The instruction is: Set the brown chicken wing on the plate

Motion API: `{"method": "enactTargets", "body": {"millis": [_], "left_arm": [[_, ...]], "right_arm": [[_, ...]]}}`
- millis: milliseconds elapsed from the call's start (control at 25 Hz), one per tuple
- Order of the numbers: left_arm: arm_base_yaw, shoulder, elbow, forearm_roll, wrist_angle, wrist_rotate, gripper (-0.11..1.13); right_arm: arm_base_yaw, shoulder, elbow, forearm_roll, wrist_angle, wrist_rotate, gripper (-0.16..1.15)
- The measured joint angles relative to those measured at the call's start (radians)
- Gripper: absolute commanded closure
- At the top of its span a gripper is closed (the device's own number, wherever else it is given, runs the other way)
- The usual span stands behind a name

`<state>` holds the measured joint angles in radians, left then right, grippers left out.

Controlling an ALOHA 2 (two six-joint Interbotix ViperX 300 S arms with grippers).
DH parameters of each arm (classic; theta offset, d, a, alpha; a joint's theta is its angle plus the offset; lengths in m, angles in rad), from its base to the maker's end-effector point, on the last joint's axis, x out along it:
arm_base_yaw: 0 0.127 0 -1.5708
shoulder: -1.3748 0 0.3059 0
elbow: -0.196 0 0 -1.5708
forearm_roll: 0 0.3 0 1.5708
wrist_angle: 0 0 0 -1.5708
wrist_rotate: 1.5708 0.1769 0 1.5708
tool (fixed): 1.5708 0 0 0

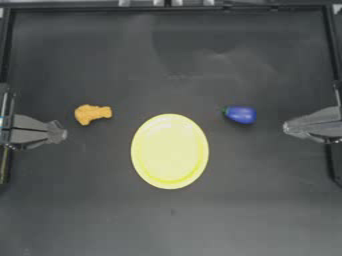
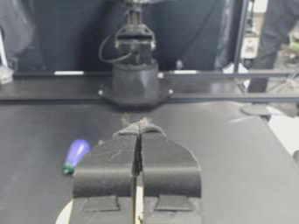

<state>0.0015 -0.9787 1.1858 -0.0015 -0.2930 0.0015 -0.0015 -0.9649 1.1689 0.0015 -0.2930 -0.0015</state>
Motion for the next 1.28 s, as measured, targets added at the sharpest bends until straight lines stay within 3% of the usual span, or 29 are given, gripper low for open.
{"method": "enactTargets", "body": {"millis": [40,80,280,400,520,640,680,720,840,1080,1280], "left_arm": [[0.000,0.000,0.000,0.000,0.000,0.002,1.01],[0.000,0.000,0.000,0.000,-0.002,0.006,1.00],[0.000,0.000,-0.002,0.000,0.000,0.008,0.95],[0.003,-0.002,-0.003,-0.002,0.002,0.008,0.85],[0.011,0.000,-0.003,-0.002,0.006,0.008,0.53],[0.012,0.000,-0.005,0.000,0.026,0.008,0.04],[0.012,0.000,-0.006,0.000,0.032,0.008,-0.06],[0.012,0.000,-0.008,0.000,0.037,0.008,-0.09],[0.012,0.000,-0.014,0.000,0.057,0.008,0.05],[0.025,0.000,-0.038,0.002,0.138,0.009,-0.02],[0.115,0.003,-0.087,0.003,0.356,0.011,-0.01]], "right_arm": [[0.000,0.002,0.003,-0.002,0.000,0.000,1.00],[-0.002,0.002,0.008,-0.005,0.002,0.000,1.01],[0.000,0.005,0.009,-0.009,0.025,0.002,0.88],[-0.002,0.005,0.008,-0.011,0.032,0.002,0.79],[-0.002,0.005,0.009,-0.011,0.032,-0.003,0.52],[-0.002,0.005,0.009,-0.023,0.034,-0.005,0.08],[-0.002,0.005,0.009,-0.029,0.037,-0.005,-0.05],[-0.002,0.005,0.008,-0.034,0.037,-0.005,-0.13],[-0.002,0.005,0.008,-0.035,0.044,-0.005,0.00],[-0.002,0.005,0.006,-0.035,0.072,-0.003,-0.02],[-0.002,0.005,0.002,-0.032,0.094,-0.002,-0.02]]}}
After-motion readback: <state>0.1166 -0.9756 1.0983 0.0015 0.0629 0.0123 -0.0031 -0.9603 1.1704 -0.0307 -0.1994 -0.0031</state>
